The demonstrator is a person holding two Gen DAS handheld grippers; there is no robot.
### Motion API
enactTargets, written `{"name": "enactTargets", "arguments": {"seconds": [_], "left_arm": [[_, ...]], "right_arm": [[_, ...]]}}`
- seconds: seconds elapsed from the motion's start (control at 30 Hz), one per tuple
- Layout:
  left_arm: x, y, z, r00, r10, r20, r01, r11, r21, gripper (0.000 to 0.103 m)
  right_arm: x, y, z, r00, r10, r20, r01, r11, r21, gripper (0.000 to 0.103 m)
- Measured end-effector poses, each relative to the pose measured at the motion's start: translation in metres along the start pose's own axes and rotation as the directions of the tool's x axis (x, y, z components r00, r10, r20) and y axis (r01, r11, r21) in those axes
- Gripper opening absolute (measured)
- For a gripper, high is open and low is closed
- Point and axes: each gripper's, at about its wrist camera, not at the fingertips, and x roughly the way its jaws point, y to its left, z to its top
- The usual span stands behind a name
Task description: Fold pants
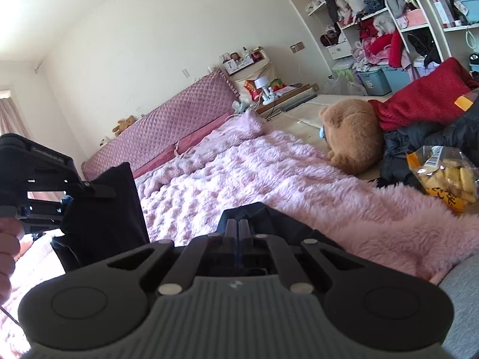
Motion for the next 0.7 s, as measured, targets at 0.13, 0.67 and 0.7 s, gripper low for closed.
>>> {"name": "enactTargets", "arguments": {"seconds": [0.13, 0.67, 0.7], "left_arm": [[0.039, -0.033, -0.019, 0.998, -0.021, -0.061, 0.023, 0.999, 0.028, 0.012], [0.053, 0.003, -0.02, 0.76, -0.624, -0.181, 0.607, 0.782, -0.145, 0.081], [0.038, 0.016, -0.012, 0.813, -0.558, -0.164, 0.548, 0.83, -0.108, 0.081]], "right_arm": [[-0.004, -0.02, 0.002, 0.994, -0.098, 0.047, 0.097, 0.995, 0.024, 0.0], [0.009, -0.066, -0.005, 0.962, -0.267, 0.052, 0.256, 0.953, 0.161, 0.026], [0.011, -0.067, -0.004, 0.972, -0.233, 0.037, 0.223, 0.958, 0.178, 0.035]]}}
